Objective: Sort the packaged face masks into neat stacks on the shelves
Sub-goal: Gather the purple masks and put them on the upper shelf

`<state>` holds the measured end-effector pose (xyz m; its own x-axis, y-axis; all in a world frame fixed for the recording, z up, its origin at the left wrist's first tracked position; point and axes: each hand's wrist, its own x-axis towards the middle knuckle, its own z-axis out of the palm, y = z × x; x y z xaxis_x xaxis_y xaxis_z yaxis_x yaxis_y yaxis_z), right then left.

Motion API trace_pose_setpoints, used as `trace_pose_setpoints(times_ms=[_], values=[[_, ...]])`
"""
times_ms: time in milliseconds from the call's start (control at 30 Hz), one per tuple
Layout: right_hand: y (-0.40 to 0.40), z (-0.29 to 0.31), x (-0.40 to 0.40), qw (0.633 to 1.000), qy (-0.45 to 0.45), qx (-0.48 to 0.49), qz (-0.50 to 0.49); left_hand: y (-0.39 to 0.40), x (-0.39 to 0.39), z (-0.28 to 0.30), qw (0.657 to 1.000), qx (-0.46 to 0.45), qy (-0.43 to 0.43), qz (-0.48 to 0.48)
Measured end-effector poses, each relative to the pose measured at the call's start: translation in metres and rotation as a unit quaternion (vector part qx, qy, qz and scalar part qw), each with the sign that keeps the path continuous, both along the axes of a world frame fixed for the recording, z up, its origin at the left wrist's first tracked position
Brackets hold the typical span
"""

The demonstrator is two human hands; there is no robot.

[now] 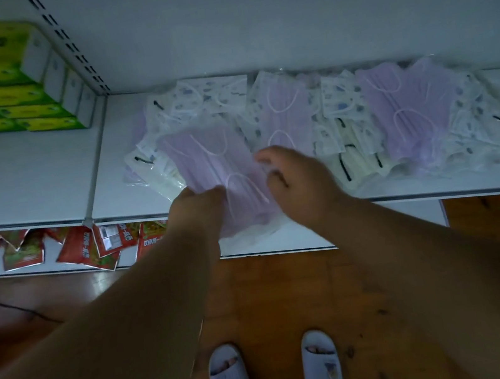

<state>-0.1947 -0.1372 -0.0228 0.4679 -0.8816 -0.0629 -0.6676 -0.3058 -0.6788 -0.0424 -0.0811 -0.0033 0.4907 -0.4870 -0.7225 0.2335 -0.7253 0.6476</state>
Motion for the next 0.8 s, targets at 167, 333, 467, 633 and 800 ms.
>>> trace_pose_setpoints(times_ms=[167,333,467,633,800], values=[[-0.038,-0.026,-0.018,0.939,0.340,-0.036,0.036,0.006,0.004,-0.014,0.996,0.040,-0.059,-0.058],[-0.046,-0.026,-0.009,0.969,0.136,-0.162,-0.130,0.010,0.000,-0.020,0.997,0.031,-0.036,-0.065],[-0.004,-0.006,0.003,0.988,-0.060,-0.087,-0.114,0.011,-0.002,-0.005,0.999,-0.002,0.026,-0.023],[0.050,0.005,0.012,0.991,-0.073,0.099,0.047,0.012,0.001,0.006,0.973,-0.036,0.220,0.056],[0.053,0.006,0.015,0.982,-0.093,0.070,-0.151,0.023,0.002,-0.001,0.993,-0.070,0.092,-0.020]])
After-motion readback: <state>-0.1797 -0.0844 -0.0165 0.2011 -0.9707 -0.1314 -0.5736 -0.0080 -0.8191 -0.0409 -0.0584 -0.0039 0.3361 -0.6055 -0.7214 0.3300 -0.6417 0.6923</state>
